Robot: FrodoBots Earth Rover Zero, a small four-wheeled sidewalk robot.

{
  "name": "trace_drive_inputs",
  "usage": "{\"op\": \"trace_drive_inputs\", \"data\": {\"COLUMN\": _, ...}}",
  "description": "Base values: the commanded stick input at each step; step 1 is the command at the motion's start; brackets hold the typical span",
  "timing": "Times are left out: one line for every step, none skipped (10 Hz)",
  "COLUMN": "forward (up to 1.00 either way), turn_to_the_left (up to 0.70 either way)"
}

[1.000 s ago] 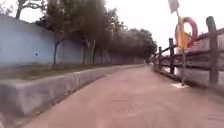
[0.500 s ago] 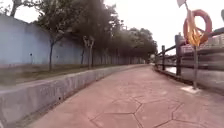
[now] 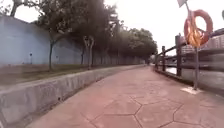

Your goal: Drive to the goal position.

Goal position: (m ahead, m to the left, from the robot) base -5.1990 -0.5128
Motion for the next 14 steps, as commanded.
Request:
{"op": "trace_drive_inputs", "data": {"forward": 0.0, "turn_to_the_left": 1.0}}
{"op": "trace_drive_inputs", "data": {"forward": 0.0, "turn_to_the_left": 1.0}}
{"op": "trace_drive_inputs", "data": {"forward": 0.0, "turn_to_the_left": 1.0}}
{"op": "trace_drive_inputs", "data": {"forward": 0.0, "turn_to_the_left": 1.0}}
{"op": "trace_drive_inputs", "data": {"forward": 0.0, "turn_to_the_left": 1.0}}
{"op": "trace_drive_inputs", "data": {"forward": 0.0, "turn_to_the_left": 1.0}}
{"op": "trace_drive_inputs", "data": {"forward": 0.0, "turn_to_the_left": 1.0}}
{"op": "trace_drive_inputs", "data": {"forward": 0.0, "turn_to_the_left": 1.0}}
{"op": "trace_drive_inputs", "data": {"forward": 0.0, "turn_to_the_left": 1.0}}
{"op": "trace_drive_inputs", "data": {"forward": 0.0, "turn_to_the_left": 1.0}}
{"op": "trace_drive_inputs", "data": {"forward": 0.0, "turn_to_the_left": 1.0}}
{"op": "trace_drive_inputs", "data": {"forward": 0.0, "turn_to_the_left": 1.0}}
{"op": "trace_drive_inputs", "data": {"forward": 0.0, "turn_to_the_left": 1.0}}
{"op": "trace_drive_inputs", "data": {"forward": 0.0, "turn_to_the_left": 1.0}}
